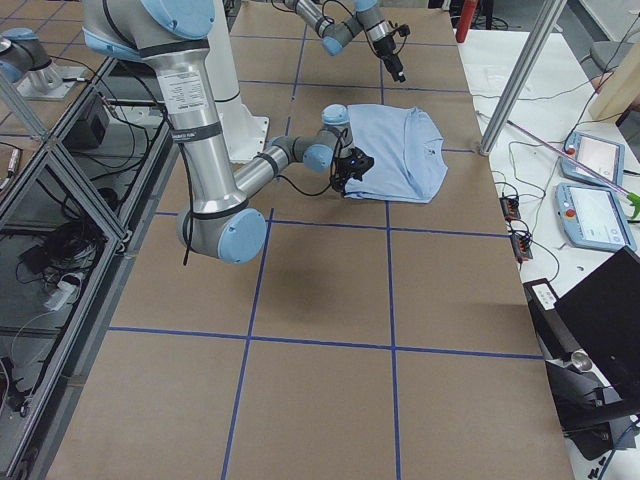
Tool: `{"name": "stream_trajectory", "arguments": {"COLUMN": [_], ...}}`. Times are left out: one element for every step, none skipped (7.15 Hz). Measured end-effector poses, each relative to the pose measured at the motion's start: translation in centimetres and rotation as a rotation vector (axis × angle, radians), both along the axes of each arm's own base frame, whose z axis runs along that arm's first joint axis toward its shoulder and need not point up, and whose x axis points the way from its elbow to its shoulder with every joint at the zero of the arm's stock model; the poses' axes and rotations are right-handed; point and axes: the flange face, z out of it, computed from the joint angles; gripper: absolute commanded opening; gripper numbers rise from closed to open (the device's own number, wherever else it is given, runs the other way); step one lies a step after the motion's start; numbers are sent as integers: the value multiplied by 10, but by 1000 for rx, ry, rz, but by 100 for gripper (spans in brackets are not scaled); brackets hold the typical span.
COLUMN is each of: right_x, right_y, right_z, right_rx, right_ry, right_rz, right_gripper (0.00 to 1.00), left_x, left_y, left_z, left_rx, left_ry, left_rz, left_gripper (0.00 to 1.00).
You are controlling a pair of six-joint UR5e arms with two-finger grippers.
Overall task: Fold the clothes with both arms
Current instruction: 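Move the right gripper to the near folded edge while the left gripper holds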
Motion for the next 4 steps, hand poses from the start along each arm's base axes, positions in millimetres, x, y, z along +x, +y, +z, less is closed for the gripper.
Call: {"name": "stream_trajectory", "arguments": {"right_x": [-1,-2,-3,-4], "right_y": [2,3,4,5], "right_z": [2,5,8,10], "right_rx": [-2,-4,-6,-7], "right_ry": [3,7,12,14], "right_rz": [-2,-4,-7,-10], "right_gripper": [43,26,8,0], "left_x": [-1,-1,-2,-2], "left_y": [0,1,1,1], "left_z": [-1,-2,-2,-3], "left_rx": [1,2,3,3], "left_ry": [2,2,3,4], "left_rz": [-1,-2,-2,-2], "left_gripper": [100,100,100,100]}}
